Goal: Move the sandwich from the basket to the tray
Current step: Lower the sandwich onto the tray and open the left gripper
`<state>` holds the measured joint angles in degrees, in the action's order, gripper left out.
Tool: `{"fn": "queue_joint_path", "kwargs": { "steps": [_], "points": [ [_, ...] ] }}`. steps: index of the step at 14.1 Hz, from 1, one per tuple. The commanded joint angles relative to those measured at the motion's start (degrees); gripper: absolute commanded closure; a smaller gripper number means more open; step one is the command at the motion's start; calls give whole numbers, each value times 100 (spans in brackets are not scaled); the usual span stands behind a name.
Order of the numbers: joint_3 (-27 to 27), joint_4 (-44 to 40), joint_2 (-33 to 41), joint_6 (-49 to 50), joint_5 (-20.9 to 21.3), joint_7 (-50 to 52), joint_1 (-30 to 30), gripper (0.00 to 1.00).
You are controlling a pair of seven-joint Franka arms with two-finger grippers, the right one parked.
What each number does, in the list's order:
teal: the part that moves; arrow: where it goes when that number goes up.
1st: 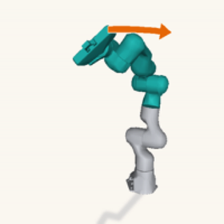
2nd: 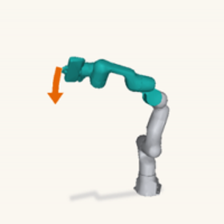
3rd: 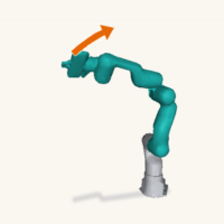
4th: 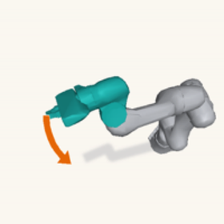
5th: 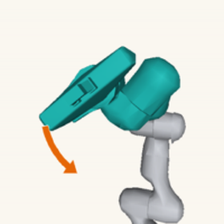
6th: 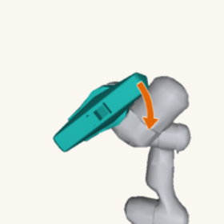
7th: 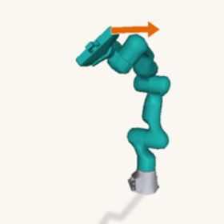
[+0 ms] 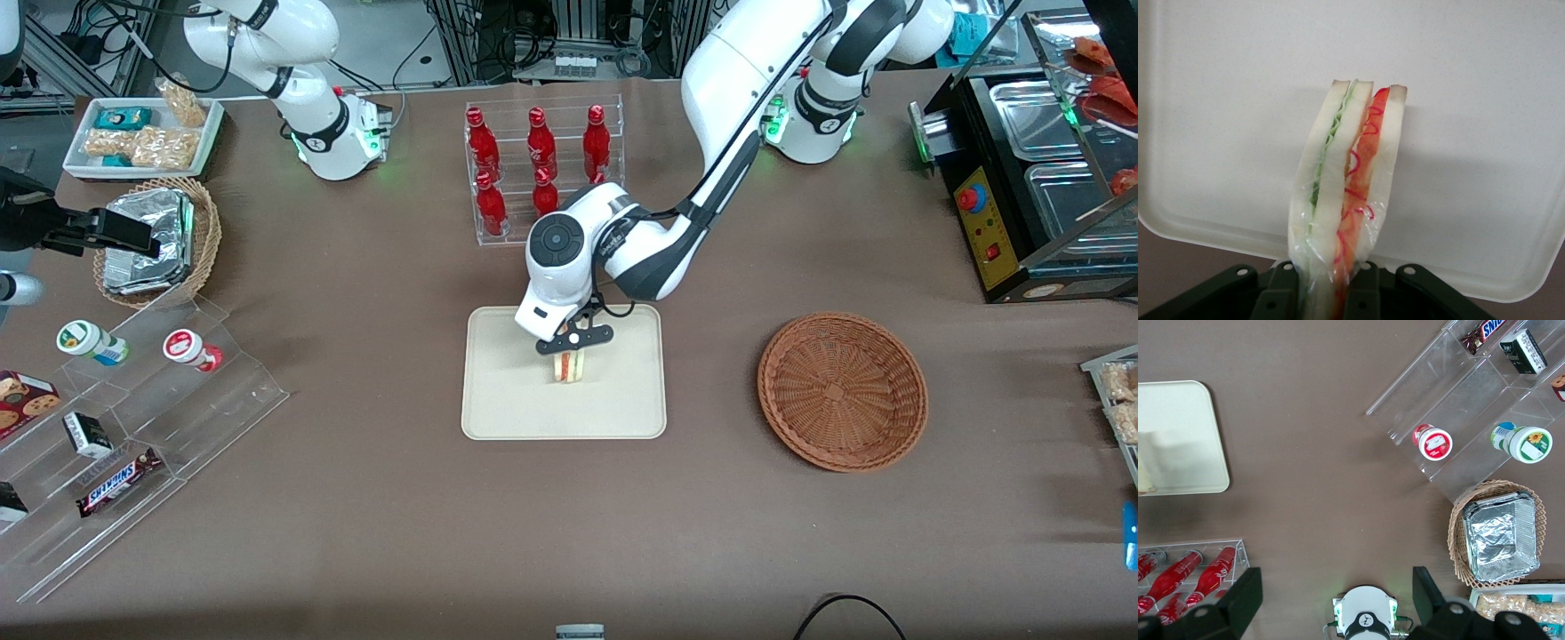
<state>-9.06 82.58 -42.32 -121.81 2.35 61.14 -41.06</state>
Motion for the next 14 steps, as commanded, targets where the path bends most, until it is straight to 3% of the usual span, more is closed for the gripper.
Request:
{"fn": "queue_joint_path", "kwargs": {
  "steps": [1,8,11,14],
  "points": [
    [27,-286,-207,17,20,100,-104,85],
    [70,-365,-260,140,90,13,-166,84],
    [79,-357,-260,211,388,-102,-122,84],
    [79,-339,-260,281,433,-111,-113,82]
  ]
}}
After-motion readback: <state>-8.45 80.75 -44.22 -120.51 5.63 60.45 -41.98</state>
